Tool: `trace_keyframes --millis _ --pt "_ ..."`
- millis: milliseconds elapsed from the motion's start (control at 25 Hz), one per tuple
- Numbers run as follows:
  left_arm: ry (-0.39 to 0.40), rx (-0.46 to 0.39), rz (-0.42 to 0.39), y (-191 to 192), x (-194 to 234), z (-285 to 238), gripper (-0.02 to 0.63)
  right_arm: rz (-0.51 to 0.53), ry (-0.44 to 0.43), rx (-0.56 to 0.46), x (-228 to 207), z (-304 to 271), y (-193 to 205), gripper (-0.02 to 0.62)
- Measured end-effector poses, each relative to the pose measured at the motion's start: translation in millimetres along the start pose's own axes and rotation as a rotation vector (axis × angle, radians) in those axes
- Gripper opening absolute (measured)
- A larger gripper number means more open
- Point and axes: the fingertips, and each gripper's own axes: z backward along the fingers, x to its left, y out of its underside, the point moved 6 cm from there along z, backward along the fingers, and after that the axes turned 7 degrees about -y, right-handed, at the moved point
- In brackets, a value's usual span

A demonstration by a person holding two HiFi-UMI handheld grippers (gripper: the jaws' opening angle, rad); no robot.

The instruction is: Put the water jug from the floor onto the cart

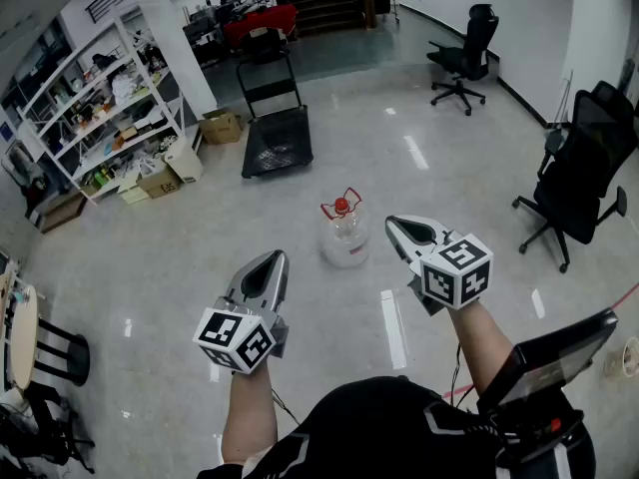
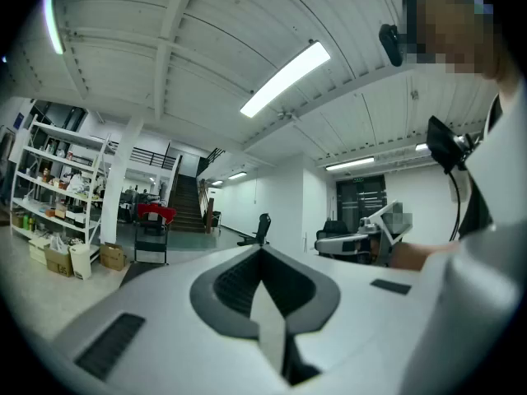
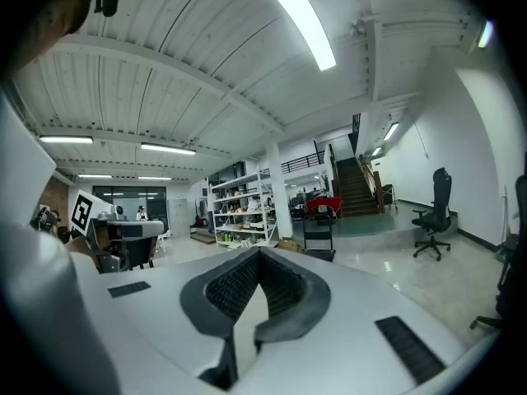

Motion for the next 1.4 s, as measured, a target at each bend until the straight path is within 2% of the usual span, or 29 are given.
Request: trace_keyframes --millis 320,560,720,1000,1200,1400 --pt "0.007 0.000 0.001 0 -2 -4 -0.002 0.006 -0.007 0.001 -4 -4 0 -0.003" --pt "0.026 -0.002 -0.030 0 -11 -10 -0.002 -0.010 0.000 -0.006 -13 -4 2 -0.003" --pt "0.015 -0.006 -0.011 -1 -15 -18 -0.002 0.019 0.048 -0.013 -28 1 -1 -0.002" --pt "0.031 0.012 0.031 7 -32 -42 -0.002 -0.001 0.063 -0.036 -54 13 2 -0.002" --pt "-0.009 0.049 0.047 22 -36 -64 -0.002 0.004 0.022 -0.017 -79 12 6 -0.002" --pt "-0.011 0.089 0.074 39 -43 -91 -0.002 0.003 -0.014 -0.007 -107 1 13 -0.003"
